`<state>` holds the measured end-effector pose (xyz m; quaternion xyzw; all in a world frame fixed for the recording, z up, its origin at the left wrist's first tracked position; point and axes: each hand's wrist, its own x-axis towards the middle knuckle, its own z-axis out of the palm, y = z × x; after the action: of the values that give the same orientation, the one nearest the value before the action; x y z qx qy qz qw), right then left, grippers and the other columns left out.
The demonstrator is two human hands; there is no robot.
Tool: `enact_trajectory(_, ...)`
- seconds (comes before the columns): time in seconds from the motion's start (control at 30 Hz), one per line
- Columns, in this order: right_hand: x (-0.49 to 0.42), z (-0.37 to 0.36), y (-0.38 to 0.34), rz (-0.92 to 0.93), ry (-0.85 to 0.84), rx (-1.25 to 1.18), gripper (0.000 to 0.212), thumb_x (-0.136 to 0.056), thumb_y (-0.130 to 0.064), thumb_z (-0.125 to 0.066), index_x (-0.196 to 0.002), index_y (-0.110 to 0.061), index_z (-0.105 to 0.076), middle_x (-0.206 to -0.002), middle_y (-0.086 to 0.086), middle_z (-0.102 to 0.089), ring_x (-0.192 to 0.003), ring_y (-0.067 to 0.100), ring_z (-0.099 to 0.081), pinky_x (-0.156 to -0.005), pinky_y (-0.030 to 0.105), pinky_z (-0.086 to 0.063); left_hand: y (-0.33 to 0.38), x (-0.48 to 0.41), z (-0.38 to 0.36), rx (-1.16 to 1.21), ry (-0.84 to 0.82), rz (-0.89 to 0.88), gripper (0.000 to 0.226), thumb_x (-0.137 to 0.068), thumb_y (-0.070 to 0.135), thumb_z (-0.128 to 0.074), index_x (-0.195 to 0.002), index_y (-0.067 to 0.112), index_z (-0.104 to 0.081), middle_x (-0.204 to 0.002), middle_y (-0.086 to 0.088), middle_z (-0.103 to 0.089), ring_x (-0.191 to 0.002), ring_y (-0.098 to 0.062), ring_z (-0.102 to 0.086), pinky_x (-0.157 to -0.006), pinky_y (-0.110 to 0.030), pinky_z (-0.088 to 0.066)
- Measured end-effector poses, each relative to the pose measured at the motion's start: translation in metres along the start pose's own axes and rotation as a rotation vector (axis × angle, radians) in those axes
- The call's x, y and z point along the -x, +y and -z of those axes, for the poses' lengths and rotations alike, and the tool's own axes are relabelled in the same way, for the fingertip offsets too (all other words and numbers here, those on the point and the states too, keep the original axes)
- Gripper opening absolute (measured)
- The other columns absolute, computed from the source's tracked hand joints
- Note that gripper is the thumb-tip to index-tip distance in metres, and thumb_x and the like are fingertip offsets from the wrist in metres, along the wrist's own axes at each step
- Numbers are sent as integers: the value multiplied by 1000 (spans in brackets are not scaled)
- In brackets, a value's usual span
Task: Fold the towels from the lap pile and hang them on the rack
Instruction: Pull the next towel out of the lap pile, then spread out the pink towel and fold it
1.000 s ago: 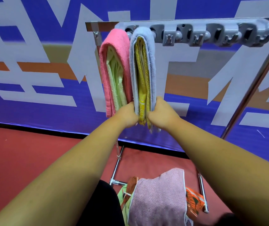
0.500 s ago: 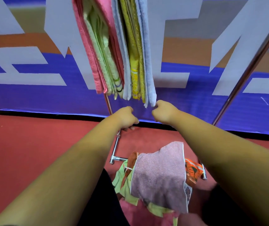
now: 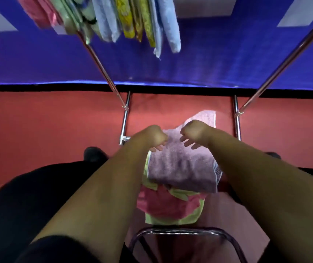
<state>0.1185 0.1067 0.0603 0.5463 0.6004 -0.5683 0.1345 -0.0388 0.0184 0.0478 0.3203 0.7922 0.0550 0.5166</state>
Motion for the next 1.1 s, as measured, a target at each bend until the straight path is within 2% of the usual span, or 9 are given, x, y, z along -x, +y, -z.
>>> enact_trajectory(0.1, -22, -14, 38, -105, -34, 30, 18, -103, -12, -50, -92, -8, -62, -111, 14, -78, -85, 32, -74, -78, 39, -57, -24, -33, -31, -171, 9, 78, 33, -101, 31, -55, -113, 6, -74, -109, -9, -77, -100, -29, -78, -91, -43, -62)
enact_trajectory(0.2, -38, -27, 65, -187, -76, 182, 26, -101, -14, -49, -98, -3, -71, -110, 18, -79, -88, 35, -76, -78, 38, -59, -50, -56, -65, -352, 25, 114, 43, -106, 29, -47, -135, 2, -63, -139, -18, -64, -129, -36, -62, -109, -43, -50)
enact_trajectory(0.3, -49, -40, 79, -161, -87, 411, 33, -103, -17, -51, -118, 1, -74, -106, 16, -73, -95, 33, -70, -64, 28, -49, -67, -66, -95, -402, 33, 216, 50, -106, 26, -52, -149, 0, -51, -150, -18, -56, -137, -38, -56, -110, -43, -47)
enact_trajectory(0.43, -59, -55, 87, -136, -119, 546, 38, -109, -21, -46, -135, 1, -63, -137, 21, -64, -124, 36, -63, -89, 32, -46, -85, -76, -121, -434, -15, 285, 54, -107, 24, -54, -154, 0, -44, -155, -19, -51, -141, -39, -52, -111, -44, -44)
enact_trajectory(0.57, -66, -62, 99, -119, -125, 581, 37, -107, -20, -47, -132, 0, -65, -134, 22, -65, -112, 36, -65, -85, 33, -43, -103, -85, -133, -457, 26, 217, 51, -111, 20, -44, -157, -1, -38, -160, -18, -46, -149, -34, -44, -119, -36, -35)
enact_trajectory(0.73, -71, -64, 109, -112, -172, 639, 36, -107, -26, -49, -123, -1, -69, -125, 21, -68, -101, 34, -63, -81, 32, -42, -94, -84, -114, -247, 29, 232, 39, -98, 33, -69, -130, 10, -71, -125, -5, -72, -115, -20, -70, -93, -28, -54)
enact_trajectory(0.87, -72, -64, 108, -94, -207, 705, 31, -108, -24, -47, -120, -5, -68, -115, 16, -64, -94, 30, -58, -81, 31, -43, -100, -82, -106, -182, -18, 252, 39, -92, 35, -75, -123, 13, -74, -123, -12, -76, -113, -29, -73, -101, -40, -58)
enact_trajectory(0.97, -71, -64, 99, -69, -235, 757, 22, -103, -25, -53, -112, -8, -64, -128, 15, -66, -99, 31, -58, -93, 37, -52, -98, -84, -106, -19, 80, 256, 51, -78, 48, -85, -115, 13, -77, -119, -8, -77, -109, -26, -72, -101, -39, -57)
enact_trajectory(1.1, -56, -60, 83, -14, -312, 730, 72, -90, -34, -80, -153, -16, -50, -142, 10, -61, -123, 31, -61, -97, 37, -50, -75, -78, -96, 233, 159, 163, 26, -87, 39, -77, -79, 18, -65, -89, -6, -71, -86, -27, -68, -81, -33, -52)
